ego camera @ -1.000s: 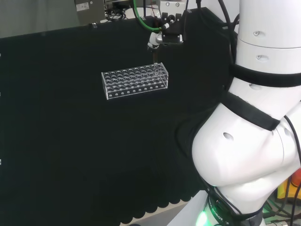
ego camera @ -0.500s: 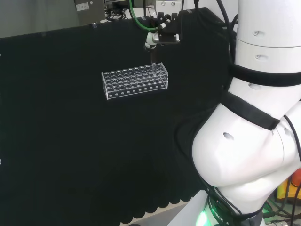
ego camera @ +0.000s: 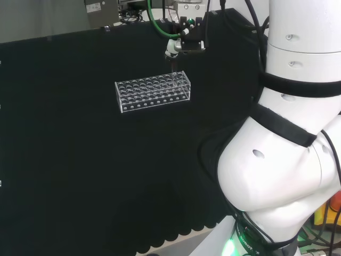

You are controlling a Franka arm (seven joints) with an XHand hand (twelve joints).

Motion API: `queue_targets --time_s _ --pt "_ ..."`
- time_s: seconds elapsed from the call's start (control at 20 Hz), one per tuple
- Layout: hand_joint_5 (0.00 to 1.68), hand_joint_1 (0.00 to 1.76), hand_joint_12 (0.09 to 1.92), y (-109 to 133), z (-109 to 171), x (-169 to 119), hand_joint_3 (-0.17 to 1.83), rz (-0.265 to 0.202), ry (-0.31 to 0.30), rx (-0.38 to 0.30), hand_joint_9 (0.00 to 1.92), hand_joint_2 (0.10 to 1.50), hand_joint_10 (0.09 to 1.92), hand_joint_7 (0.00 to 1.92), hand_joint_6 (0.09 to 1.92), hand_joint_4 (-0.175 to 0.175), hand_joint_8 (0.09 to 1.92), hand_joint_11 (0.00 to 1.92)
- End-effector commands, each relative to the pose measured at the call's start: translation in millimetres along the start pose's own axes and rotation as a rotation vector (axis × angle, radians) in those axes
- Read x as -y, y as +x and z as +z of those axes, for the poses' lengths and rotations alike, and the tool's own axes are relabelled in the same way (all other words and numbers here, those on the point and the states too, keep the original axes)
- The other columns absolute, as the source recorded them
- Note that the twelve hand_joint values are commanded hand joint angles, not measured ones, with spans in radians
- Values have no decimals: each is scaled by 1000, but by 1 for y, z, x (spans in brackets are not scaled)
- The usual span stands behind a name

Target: Put the test tube back in the rack.

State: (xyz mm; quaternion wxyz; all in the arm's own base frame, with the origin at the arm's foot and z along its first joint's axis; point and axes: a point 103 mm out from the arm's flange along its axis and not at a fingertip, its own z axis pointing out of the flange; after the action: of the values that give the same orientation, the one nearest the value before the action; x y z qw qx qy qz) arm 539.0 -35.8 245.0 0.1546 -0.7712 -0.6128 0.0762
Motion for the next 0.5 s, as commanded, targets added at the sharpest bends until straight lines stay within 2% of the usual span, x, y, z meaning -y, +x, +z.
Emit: queue_targets --time_s 0.05,0.5 --pt "1432 1331 861 -1 -2 -2 548 3 -10 -1 1594 694 628 1389 87 -175 689 1289" --pt "1432 1331 861 -1 -11 -9 548 5 -11 4 1594 694 629 1388 87 -175 690 1289"
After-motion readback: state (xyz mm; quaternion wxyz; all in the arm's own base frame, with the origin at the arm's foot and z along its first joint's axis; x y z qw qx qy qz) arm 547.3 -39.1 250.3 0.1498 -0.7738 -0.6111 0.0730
